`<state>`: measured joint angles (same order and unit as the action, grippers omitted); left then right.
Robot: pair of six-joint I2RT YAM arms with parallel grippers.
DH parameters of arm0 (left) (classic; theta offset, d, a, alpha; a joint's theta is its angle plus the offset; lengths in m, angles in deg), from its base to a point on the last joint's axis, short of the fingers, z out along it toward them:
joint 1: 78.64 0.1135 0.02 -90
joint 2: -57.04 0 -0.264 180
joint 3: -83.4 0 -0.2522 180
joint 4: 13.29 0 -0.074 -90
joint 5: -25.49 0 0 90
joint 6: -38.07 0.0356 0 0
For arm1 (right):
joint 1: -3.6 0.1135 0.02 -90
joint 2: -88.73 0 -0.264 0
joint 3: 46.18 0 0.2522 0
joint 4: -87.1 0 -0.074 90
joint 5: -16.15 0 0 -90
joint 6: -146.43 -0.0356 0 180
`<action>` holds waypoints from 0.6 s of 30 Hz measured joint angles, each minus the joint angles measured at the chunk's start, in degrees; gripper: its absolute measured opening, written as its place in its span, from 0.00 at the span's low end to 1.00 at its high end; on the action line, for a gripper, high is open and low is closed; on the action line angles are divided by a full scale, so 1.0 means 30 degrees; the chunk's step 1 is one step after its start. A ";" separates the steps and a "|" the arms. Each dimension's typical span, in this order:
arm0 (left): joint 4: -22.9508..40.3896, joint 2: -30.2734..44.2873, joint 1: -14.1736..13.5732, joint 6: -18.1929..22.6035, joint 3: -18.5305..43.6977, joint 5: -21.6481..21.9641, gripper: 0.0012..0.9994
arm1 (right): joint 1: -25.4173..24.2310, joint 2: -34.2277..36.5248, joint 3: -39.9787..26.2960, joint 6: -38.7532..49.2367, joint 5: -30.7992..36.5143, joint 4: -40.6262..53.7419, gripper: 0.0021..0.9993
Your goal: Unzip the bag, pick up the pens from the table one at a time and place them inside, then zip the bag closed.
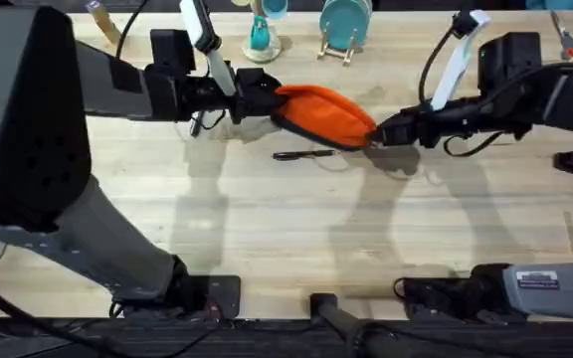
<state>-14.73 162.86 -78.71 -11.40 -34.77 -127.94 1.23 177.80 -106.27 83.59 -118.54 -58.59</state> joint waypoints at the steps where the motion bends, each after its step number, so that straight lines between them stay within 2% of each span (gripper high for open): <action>1: -0.0005 0.0000 0.0000 0.0000 0.0000 -0.0005 0.04 | 0.0007 0.0117 0.0000 -0.0080 -0.0007 -0.0022 0.41; 4: -0.0001 0.0000 0.0000 0.0000 0.0000 -0.0005 0.04 | 0.0126 0.0665 0.0000 -0.0201 -0.0007 -0.0136 0.41; 7: -0.0001 0.0000 0.0000 0.0000 0.0000 -0.0005 0.04 | 0.0430 0.1325 0.0000 -0.0328 0.0004 -0.0490 0.28; 13: -0.0005 0.0000 0.0000 0.0000 0.0000 -0.0005 0.04 | 0.0612 0.1816 0.0000 -0.0778 -0.0029 -0.0937 0.24; 16: -0.0005 0.0000 0.0000 0.0000 0.0000 0.0001 0.04 | 0.0648 0.1816 0.0000 -0.1064 -0.0080 -0.0979 0.16; 18: -0.0005 0.0000 0.0000 0.0000 0.0000 -0.0005 0.04 | 0.0663 0.1816 0.0000 -0.1200 -0.0080 -0.0979 0.15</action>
<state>-14.75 162.86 -78.71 -11.40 -34.77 -127.95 3.22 183.25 -106.27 79.98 -118.78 -61.53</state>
